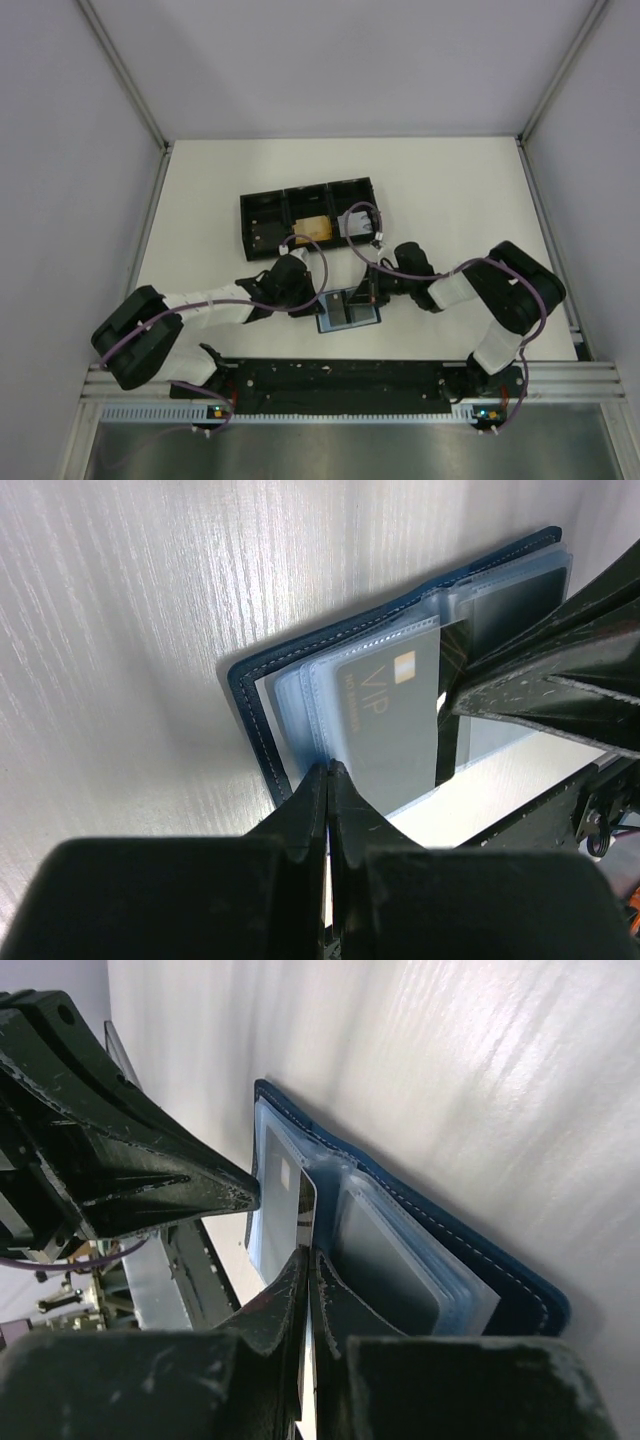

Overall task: Take the credit cards out of the card holder
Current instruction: Remove the credit card from the card holder, then place the credit card in the storage box.

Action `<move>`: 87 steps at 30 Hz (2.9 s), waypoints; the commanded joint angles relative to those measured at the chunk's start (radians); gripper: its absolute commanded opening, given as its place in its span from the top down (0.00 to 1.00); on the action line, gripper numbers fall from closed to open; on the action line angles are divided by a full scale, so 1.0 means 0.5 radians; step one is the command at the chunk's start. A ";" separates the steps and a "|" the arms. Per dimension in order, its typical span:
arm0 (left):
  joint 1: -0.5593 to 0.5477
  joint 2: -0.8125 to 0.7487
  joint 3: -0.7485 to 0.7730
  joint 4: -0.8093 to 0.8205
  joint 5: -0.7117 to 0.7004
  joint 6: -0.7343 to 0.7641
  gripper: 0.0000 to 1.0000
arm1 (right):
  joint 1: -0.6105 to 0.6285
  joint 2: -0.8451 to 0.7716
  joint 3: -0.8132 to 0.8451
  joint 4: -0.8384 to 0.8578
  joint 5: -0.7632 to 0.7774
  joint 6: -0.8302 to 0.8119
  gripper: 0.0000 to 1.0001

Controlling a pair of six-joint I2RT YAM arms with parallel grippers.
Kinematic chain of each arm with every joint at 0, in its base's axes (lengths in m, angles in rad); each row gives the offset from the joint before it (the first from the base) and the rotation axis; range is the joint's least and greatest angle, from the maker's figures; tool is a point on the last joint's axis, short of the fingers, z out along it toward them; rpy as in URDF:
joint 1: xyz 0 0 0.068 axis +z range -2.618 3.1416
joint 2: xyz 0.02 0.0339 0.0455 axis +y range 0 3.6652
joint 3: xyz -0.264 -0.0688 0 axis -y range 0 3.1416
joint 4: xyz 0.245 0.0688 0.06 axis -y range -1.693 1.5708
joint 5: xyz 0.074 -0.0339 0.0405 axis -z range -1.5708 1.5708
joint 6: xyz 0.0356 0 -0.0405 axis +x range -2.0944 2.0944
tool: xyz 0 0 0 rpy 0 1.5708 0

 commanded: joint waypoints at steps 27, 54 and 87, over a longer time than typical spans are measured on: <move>-0.019 0.029 0.210 -0.018 0.119 0.154 0.90 | -0.084 -0.018 0.092 -0.116 -0.064 -0.126 1.00; -0.013 0.253 0.035 0.003 0.067 0.114 1.00 | -0.231 -0.220 0.070 -0.423 -0.009 -0.301 1.00; -0.013 -0.597 0.771 -0.408 1.171 1.878 0.17 | 0.100 -1.542 0.555 -1.644 -0.312 -1.369 1.00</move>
